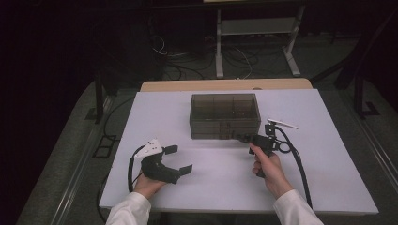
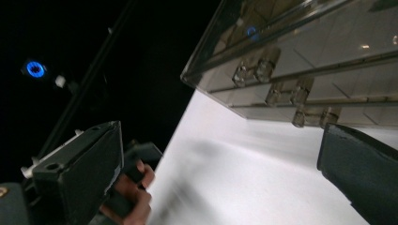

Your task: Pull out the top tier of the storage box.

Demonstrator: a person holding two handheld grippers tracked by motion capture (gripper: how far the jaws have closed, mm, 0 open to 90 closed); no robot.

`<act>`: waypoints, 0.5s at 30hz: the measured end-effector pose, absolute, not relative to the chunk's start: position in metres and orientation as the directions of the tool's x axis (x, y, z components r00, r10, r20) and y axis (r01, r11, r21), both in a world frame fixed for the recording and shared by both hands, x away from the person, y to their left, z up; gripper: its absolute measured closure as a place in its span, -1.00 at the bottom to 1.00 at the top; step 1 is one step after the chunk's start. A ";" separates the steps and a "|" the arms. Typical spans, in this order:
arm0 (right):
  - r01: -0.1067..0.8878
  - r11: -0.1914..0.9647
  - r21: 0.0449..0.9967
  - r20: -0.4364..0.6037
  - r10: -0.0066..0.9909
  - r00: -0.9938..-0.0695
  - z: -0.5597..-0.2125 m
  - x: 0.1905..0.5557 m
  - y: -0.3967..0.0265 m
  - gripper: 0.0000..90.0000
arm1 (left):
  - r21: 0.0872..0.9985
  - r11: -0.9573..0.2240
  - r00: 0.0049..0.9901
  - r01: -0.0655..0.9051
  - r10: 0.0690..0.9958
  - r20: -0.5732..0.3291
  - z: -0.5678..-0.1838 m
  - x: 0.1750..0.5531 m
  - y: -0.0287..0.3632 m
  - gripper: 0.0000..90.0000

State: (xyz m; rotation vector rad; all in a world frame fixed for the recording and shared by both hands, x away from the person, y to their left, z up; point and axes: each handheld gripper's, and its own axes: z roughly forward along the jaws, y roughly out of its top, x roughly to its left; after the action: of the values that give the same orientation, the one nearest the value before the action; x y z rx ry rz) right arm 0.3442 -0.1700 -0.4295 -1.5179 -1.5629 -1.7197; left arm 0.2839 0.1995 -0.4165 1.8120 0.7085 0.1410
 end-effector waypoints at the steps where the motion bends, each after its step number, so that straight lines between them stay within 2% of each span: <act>1: 0.821 -0.341 0.457 0.871 0.358 -0.336 -0.430 0.344 -0.169 -1.00 | 0.899 -0.191 0.812 0.395 0.530 -0.245 -0.416 0.284 0.200 -1.00; 9: 0.814 -0.420 0.401 0.905 0.317 -0.283 -0.429 0.345 -0.167 -1.00 | 0.899 -0.194 0.814 0.394 0.527 -0.243 -0.416 0.284 0.200 -1.00; 15: 0.803 -0.454 0.387 0.910 0.331 -0.251 -0.430 0.348 -0.168 -1.00 | 0.899 -0.192 0.816 0.395 0.524 -0.246 -0.416 0.284 0.199 -1.00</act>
State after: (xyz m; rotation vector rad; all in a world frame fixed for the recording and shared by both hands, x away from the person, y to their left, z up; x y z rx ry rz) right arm 0.3476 -0.1680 -0.4301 -1.6357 -1.3697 -1.7518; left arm 0.2841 0.1995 -0.4165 1.8138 0.7023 0.1353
